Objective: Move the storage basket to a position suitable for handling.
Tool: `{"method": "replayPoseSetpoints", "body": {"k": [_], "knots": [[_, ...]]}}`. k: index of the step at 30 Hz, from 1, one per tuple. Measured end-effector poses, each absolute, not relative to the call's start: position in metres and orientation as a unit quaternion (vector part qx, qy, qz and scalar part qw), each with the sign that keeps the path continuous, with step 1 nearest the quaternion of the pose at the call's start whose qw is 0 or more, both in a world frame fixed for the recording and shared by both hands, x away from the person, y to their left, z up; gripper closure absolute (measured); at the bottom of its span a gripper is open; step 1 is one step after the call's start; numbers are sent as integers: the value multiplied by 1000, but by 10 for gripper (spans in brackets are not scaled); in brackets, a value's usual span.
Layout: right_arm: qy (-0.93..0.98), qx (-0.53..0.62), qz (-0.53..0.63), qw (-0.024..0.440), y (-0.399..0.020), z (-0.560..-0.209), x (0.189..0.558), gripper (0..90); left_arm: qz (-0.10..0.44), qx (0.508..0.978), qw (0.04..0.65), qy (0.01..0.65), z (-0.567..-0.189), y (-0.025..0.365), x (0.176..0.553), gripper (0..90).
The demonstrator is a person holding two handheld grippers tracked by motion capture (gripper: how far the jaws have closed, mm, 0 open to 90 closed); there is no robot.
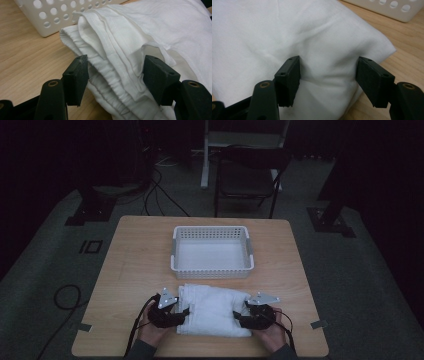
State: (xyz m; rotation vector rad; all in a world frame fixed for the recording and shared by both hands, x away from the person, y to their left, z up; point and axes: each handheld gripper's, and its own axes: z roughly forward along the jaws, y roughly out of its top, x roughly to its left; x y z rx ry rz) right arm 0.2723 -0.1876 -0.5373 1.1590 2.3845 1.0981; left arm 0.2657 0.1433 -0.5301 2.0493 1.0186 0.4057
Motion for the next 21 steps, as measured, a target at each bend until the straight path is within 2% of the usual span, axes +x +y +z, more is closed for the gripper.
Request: {"method": "replayPoseSetpoints", "body": {"k": [21], "knots": [[813,401,401,130,-183,-542,300,359,179,796,403,414,-533,151,288,371]]}}
